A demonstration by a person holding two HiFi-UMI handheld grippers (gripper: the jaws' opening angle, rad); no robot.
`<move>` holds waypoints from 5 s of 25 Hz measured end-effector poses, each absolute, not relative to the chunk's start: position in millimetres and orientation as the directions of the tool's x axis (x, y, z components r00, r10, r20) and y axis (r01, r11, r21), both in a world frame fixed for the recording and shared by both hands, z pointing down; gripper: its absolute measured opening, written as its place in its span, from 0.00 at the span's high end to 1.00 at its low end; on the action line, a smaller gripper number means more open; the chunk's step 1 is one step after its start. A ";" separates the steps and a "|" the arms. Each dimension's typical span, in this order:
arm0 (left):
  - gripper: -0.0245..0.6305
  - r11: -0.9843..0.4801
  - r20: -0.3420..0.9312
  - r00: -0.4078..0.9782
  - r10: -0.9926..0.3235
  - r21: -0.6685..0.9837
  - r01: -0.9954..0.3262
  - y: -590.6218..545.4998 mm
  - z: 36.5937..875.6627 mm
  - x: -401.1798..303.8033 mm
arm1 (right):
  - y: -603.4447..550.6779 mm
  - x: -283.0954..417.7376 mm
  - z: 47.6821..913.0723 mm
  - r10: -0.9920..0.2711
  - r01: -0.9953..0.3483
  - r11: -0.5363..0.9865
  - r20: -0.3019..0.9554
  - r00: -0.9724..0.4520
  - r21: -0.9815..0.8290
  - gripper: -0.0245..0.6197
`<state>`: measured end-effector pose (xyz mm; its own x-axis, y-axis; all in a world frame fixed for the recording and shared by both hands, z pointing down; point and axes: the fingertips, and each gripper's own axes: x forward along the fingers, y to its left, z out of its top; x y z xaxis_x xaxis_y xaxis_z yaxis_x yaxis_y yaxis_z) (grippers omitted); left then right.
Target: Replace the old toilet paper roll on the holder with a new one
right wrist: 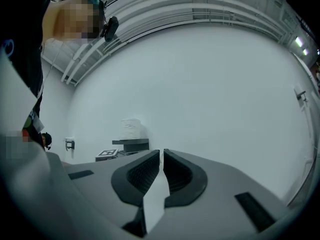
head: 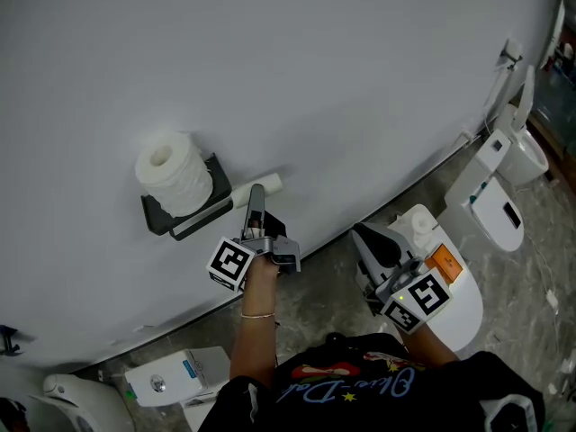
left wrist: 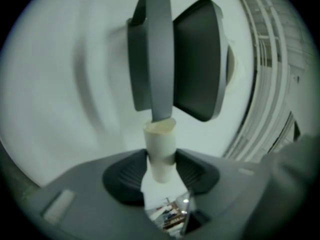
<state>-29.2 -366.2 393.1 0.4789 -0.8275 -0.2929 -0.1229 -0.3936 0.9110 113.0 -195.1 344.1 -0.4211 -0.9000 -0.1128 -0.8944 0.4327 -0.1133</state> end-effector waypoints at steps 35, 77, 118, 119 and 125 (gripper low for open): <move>0.70 -0.215 0.026 0.223 -0.974 0.177 -0.960 -186.6 411.6 -165.2 | -185.4 7.7 363.1 -0.687 -0.668 0.724 -0.097 -0.720 -0.173 0.94; 0.70 -0.184 -0.021 0.183 -0.983 0.077 -0.980 -211.0 375.7 -189.3 | -297.7 -120.0 219.2 -0.155 0.177 0.802 0.484 -0.861 0.571 0.67; 0.69 -0.232 0.008 0.234 -0.972 0.083 -0.969 -168.6 384.5 -162.1 | -303.9 -58.1 223.6 -0.243 -0.111 0.927 0.346 -0.906 0.359 0.69; 0.69 -0.233 0.007 0.235 -0.972 0.081 -0.969 -167.8 384.0 -161.5 | -303.8 -57.0 223.3 -0.247 -0.118 0.927 0.340 -0.907 0.357 0.69; 0.69 -0.228 0.011 0.229 -0.973 0.074 -0.971 -163.0 383.3 -161.3 | -301.7 -49.0 218.3 -0.221 -0.163 0.958 0.246 -0.944 0.237 0.69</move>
